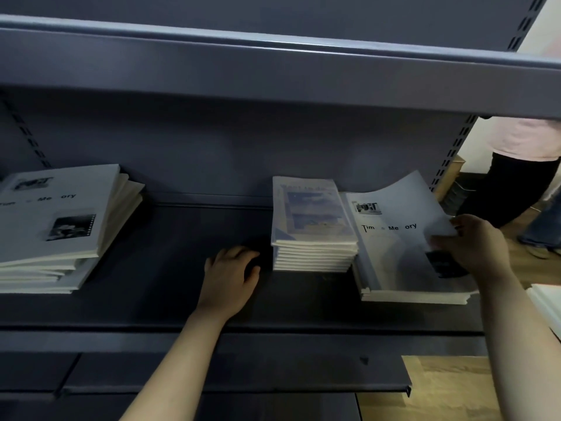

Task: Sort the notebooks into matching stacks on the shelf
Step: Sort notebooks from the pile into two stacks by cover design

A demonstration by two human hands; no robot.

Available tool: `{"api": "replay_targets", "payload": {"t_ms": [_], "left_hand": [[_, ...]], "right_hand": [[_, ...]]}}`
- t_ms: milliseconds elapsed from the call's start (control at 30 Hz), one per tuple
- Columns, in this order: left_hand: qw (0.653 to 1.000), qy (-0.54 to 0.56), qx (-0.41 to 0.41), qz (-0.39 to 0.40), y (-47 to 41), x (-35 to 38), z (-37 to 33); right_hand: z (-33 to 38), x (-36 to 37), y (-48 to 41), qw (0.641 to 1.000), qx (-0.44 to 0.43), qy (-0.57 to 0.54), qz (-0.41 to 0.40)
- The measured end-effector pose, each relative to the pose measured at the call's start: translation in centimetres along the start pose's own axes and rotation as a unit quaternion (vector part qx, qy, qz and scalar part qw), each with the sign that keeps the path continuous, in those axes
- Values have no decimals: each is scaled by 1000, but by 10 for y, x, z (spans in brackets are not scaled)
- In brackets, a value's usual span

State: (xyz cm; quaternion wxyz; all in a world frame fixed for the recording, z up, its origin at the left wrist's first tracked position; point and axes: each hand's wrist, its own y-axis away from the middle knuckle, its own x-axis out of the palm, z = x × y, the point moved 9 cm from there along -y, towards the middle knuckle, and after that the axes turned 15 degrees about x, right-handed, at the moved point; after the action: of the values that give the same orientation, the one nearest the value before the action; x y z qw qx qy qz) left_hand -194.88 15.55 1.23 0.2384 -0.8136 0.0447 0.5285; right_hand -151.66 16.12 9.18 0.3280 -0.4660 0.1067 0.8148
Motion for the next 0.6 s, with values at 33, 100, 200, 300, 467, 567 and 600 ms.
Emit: {"api": "replay_targets", "payload": {"t_ms": [33, 100, 200, 300, 467, 567, 600], "left_hand": [[1000, 1, 0, -1, 0, 0, 0], [1000, 0, 2, -2, 0, 0, 0], [1000, 2, 4, -3, 0, 0, 0], [1000, -2, 5, -3, 0, 0, 0], [1000, -3, 6, -2, 0, 0, 0], [1000, -2, 7, -2, 0, -1, -1], [1000, -2, 7, -2, 0, 0, -1]], "right_hand": [[1, 0, -1, 1000, 3, 10, -5], [2, 1, -3, 1000, 7, 20, -11], [4, 4, -5, 999, 22, 22, -7], [6, 7, -5, 999, 21, 38, 3], [4, 12, -7, 997, 29, 71, 22], [2, 15, -9, 995, 33, 83, 33], [2, 16, -8, 996, 34, 78, 30]]}}
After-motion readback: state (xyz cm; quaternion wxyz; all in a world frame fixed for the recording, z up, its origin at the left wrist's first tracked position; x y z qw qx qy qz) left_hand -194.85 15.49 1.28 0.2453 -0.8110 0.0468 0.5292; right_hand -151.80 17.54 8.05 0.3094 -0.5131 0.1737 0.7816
